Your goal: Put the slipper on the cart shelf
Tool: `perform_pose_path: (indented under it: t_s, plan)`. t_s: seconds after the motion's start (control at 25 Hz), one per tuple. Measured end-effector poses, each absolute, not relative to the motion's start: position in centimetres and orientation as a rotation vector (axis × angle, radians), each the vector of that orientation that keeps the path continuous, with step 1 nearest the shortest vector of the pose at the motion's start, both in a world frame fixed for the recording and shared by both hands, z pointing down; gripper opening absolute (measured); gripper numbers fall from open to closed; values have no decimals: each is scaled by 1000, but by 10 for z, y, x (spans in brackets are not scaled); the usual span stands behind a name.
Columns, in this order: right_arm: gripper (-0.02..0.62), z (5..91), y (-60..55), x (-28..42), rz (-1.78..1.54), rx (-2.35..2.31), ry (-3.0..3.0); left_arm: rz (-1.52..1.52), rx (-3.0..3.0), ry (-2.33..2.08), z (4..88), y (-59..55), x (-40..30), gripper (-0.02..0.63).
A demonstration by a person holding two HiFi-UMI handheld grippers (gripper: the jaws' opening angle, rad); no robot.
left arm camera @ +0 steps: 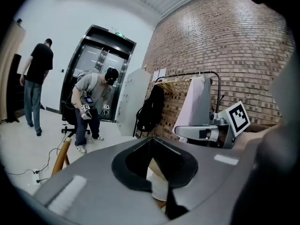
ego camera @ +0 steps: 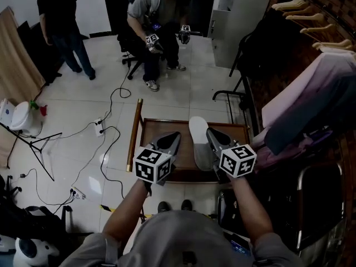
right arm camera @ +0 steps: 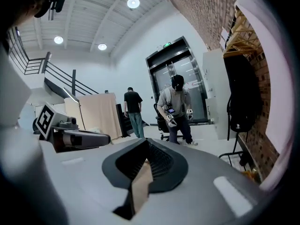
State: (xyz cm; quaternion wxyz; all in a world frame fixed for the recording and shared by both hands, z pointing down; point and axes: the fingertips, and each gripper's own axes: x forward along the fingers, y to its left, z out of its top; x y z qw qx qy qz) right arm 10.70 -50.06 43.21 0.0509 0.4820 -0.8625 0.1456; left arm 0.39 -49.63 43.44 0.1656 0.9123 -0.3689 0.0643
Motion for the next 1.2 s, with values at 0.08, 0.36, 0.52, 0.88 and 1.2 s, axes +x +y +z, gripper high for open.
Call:
perform_pose_path:
  t_s: [0.08, 0.36, 0.52, 0.88, 1.2]
  plan:
    - [0, 425, -498, 102, 407, 1457, -2637, 176, 2606, -1053, 430, -496, 2, 7]
    - [0, 411, -491, 90, 345, 1422, -2673, 174, 2624, -1052, 425, -495, 1, 7]
    - [0, 408, -490, 86, 340, 1405, -2688, 167, 2626, -1057, 422, -494, 2, 6]
    - [0, 404, -489, 82, 333, 1381, -2710, 159, 2624, -1067, 420, -494, 2, 6]
    - [0, 405, -489, 83, 350, 1377, -2717, 157, 2617, -1065, 421, -494, 3, 6]
